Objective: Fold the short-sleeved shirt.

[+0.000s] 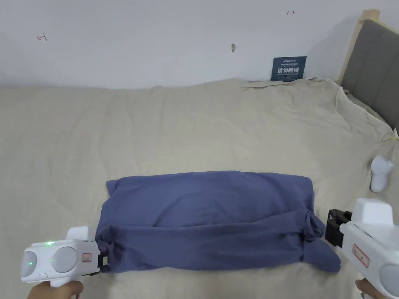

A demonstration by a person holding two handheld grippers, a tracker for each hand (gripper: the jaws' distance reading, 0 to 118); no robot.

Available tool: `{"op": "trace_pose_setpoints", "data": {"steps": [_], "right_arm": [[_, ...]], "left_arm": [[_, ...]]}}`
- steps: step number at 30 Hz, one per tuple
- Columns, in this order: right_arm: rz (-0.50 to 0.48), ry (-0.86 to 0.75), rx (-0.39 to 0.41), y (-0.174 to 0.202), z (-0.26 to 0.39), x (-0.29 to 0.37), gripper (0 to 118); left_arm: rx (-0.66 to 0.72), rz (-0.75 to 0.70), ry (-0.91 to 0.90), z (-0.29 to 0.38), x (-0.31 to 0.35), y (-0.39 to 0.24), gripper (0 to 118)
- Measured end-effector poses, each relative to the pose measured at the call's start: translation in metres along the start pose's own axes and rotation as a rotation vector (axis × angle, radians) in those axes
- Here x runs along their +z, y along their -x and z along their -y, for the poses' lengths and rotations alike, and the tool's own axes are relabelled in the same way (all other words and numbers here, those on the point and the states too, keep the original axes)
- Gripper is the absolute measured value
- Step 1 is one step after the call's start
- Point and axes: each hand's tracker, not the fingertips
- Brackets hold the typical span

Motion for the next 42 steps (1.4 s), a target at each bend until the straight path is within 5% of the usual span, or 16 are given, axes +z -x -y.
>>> {"op": "trace_pose_setpoints", "data": {"steps": [2, 3, 6, 8, 16, 17, 20, 21, 23, 42], "right_arm": [[-0.005, 0.105, -0.016, -0.008, 0.009, -0.025, 6], [0.003, 0.14, -0.023, -0.012, 0.014, -0.036, 19], [0.033, 0.275, 0.011, -0.023, 0.03, -0.07, 88], [0.042, 0.309, 0.039, -0.029, 0.04, -0.085, 95], [0.039, 0.39, 0.039, -0.027, 0.05, -0.097, 91], [0.03, 0.394, 0.033, -0.025, 0.05, -0.098, 82], [-0.012, 0.419, -0.015, -0.03, 0.051, -0.105, 17], [-0.028, 0.418, -0.035, -0.031, 0.052, -0.104, 4], [-0.022, 0.383, -0.079, -0.031, 0.051, -0.096, 4], [-0.063, 0.262, -0.032, -0.047, 0.042, 0.022, 3]], "left_arm": [[-0.013, 0.008, -0.021, -0.003, 0.006, 0.002, 0], [-0.014, 0.013, -0.025, -0.005, 0.009, 0.004, 0], [-0.004, 0.03, -0.045, -0.007, 0.017, 0.006, 0], [0.001, 0.036, -0.052, -0.008, 0.02, 0.007, 0], [0.023, 0.041, -0.046, -0.009, 0.009, 0.016, 0], [0.025, 0.04, -0.044, -0.009, 0.008, 0.016, 0], [0.023, 0.036, -0.041, -0.006, 0.008, 0.013, 0], [0.025, 0.036, -0.041, -0.005, 0.007, 0.013, 0], [0.033, 0.04, -0.045, -0.001, 0.011, 0.009, 0], [0.118, 0.067, -0.05, 0.047, 0.055, 0.06, 0]]}}
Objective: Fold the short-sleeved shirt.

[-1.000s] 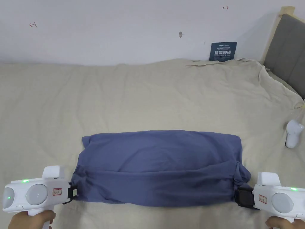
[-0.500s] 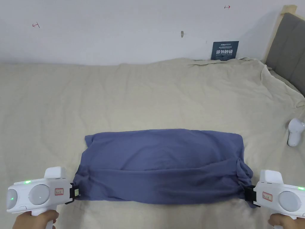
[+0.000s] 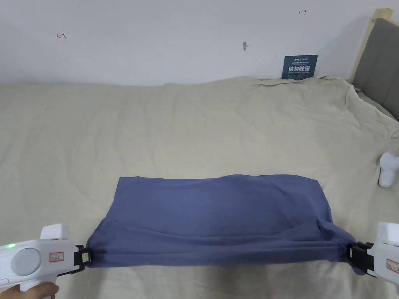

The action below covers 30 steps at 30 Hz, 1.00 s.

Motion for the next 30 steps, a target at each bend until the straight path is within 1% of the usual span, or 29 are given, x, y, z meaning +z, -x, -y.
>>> {"op": "trace_pose_setpoints", "data": {"steps": [4, 8, 9, 10, 13, 17, 20, 21, 22, 23, 24, 25, 26, 27, 29, 30], "right_arm": [[0.028, 0.05, 0.012, 0.004, 0.026, 0.0, 3], [0.057, 0.12, -0.001, 0.004, 0.043, -0.014, 3], [0.07, 0.135, -0.005, 0.004, 0.045, -0.018, 3], [0.078, 0.15, -0.003, -0.003, 0.046, -0.029, 3], [0.102, 0.193, 0.009, -0.003, 0.049, -0.042, 3], [0.118, 0.214, 0.036, -0.007, 0.054, -0.056, 4], [0.118, 0.21, 0.02, -0.002, 0.054, -0.049, 4], [0.113, 0.203, 0.007, -0.001, 0.051, -0.044, 8], [0.116, 0.195, 0.008, -0.001, 0.048, -0.041, 16], [0.121, 0.181, 0.015, 0.001, 0.042, -0.035, 32], [0.121, 0.153, 0.026, 0.002, 0.038, -0.029, 59], [0.111, 0.113, 0.033, 0.004, 0.032, -0.022, 77], [0.109, 0.079, 0.029, 0.005, 0.027, -0.017, 88], [0.104, 0.045, 0.024, 0.007, 0.022, -0.009, 93], [0.085, -0.037, 0.017, 0.012, 0.008, 0.008, 93], [0.08, -0.072, 0.011, 0.023, 0.003, 0.022, 93]], "left_arm": [[-0.01, -0.02, 0.035, 0.025, 0.002, 0.002, 0], [0.002, -0.036, 0.065, 0.039, -0.013, 0.005, 0], [-0.008, -0.047, 0.073, 0.041, -0.019, 0.005, 0], [-0.024, -0.061, 0.086, 0.043, -0.024, 0.003, 0], [-0.061, -0.093, 0.116, 0.049, -0.034, -0.003, 0], [-0.091, -0.12, 0.135, 0.056, -0.037, -0.01, 0], [-0.08, -0.132, 0.132, 0.055, -0.033, -0.014, 2], [-0.071, -0.14, 0.132, 0.054, -0.031, -0.016, 13], [-0.06, -0.16, 0.135, 0.052, -0.029, -0.018, 25], [-0.065, -0.168, 0.137, 0.051, -0.027, -0.02, 44], [-0.072, -0.167, 0.135, 0.05, -0.02, -0.023, 77], [-0.08, -0.164, 0.12, 0.049, -0.013, -0.027, 99], [-0.087, -0.157, 0.086, 0.048, -0.006, -0.03, 114], [-0.097, -0.139, 0.034, 0.046, 0.003, -0.032, 118], [-0.089, -0.125, -0.058, 0.039, 0.009, -0.028, 118], [-0.09, -0.12, -0.089, 0.035, 0.018, -0.032, 118]]}}
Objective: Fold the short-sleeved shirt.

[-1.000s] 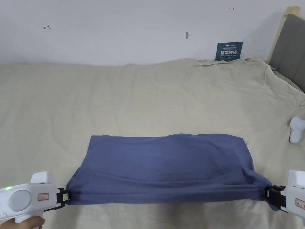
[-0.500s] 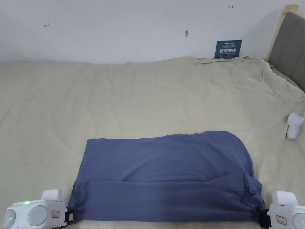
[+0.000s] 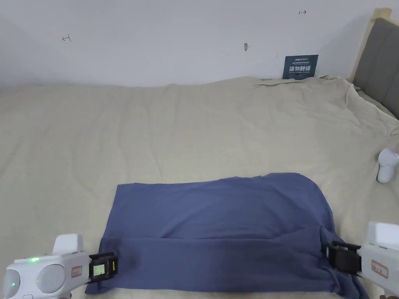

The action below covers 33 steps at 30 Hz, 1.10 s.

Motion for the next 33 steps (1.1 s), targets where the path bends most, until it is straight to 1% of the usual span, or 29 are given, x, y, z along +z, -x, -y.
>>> {"op": "trace_pose_setpoints", "data": {"steps": [4, 6, 9, 11, 13, 16, 18, 19, 20, 22, 23, 24, 25, 26, 27, 29, 33], "right_arm": [[-0.024, -0.15, -0.002, 0.019, -0.024, 0.035, 93], [-0.03, -0.213, 0.016, 0.028, -0.033, 0.048, 93], [-0.019, -0.316, 0.037, 0.046, -0.043, 0.066, 93], [0.004, -0.376, 0.057, 0.057, -0.048, 0.075, 93], [0.022, -0.437, 0.064, 0.065, -0.05, 0.081, 92], [0.048, -0.51, 0.077, 0.074, -0.052, 0.085, 92], [0.063, -0.533, 0.077, 0.079, -0.053, 0.087, 92], [0.065, -0.549, 0.08, 0.081, -0.052, 0.089, 90], [0.063, -0.566, 0.082, 0.082, -0.052, 0.088, 85], [0.07, -0.582, 0.093, 0.086, -0.052, 0.089, 60], [0.069, -0.588, 0.096, 0.087, -0.052, 0.088, 46], [0.063, -0.592, 0.103, 0.087, -0.052, 0.087, 29], [0.062, -0.599, 0.107, 0.088, -0.052, 0.086, 16], [0.058, -0.602, 0.103, 0.089, -0.051, 0.086, 1], [0.058, -0.61, 0.103, 0.088, -0.051, 0.086, 0], [0.046, -0.604, 0.109, 0.089, -0.052, 0.082, 0], [0.052, -0.598, 0.119, 0.091, -0.054, 0.075, 0]], "left_arm": [[-0.001, 0.033, -0.207, -0.022, 0.049, -0.016, 118], [-0.004, 0.041, -0.305, -0.034, 0.064, -0.022, 118], [-0.012, 0.048, -0.379, -0.05, 0.083, -0.033, 118], [-0.022, 0.047, -0.425, -0.058, 0.083, -0.034, 118], [-0.012, 0.04, -0.515, -0.06, 0.09, -0.04, 111], [-0.017, 0.023, -0.632, -0.059, 0.097, -0.055, 94], [-0.036, -0.01, -0.679, -0.054, 0.097, -0.066, 93], [-0.055, -0.02, -0.699, -0.052, 0.097, -0.071, 88], [-0.071, -0.037, -0.73, -0.048, 0.096, -0.075, 83], [-0.09, -0.066, -0.758, -0.043, 0.091, -0.08, 69], [-0.091, -0.069, -0.769, -0.041, 0.09, -0.081, 55], [-0.087, -0.07, -0.767, -0.04, 0.088, -0.082, 29], [-0.081, -0.065, -0.764, -0.039, 0.087, -0.082, 13], [-0.071, -0.042, -0.754, -0.04, 0.087, -0.082, 2], [-0.067, -0.022, -0.746, -0.04, 0.086, -0.081, 0], [-0.064, -0.008, -0.742, -0.039, 0.083, -0.081, 0], [-0.069, -0.003, -0.719, -0.046, 0.073, -0.076, 0]]}}
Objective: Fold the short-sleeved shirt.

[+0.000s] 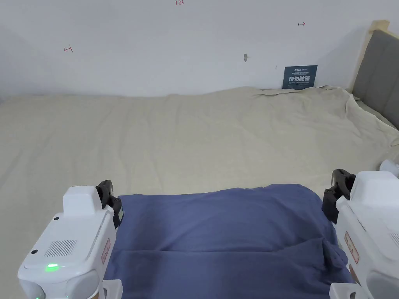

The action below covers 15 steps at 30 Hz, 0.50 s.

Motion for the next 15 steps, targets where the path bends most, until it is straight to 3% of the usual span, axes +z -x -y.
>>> {"op": "trace_pose_setpoints", "data": {"steps": [6, 15], "right_arm": [[-0.014, 0.02, -0.004, 0.004, 0.0, -0.019, 0], [-0.033, 0.059, 0.012, 0.013, 0.002, -0.061, 0]], "left_arm": [[0.007, 0.049, 0.125, -0.002, -0.036, 0.005, 0], [0.088, 0.105, 0.353, 0.002, -0.157, 0.039, 0]]}}
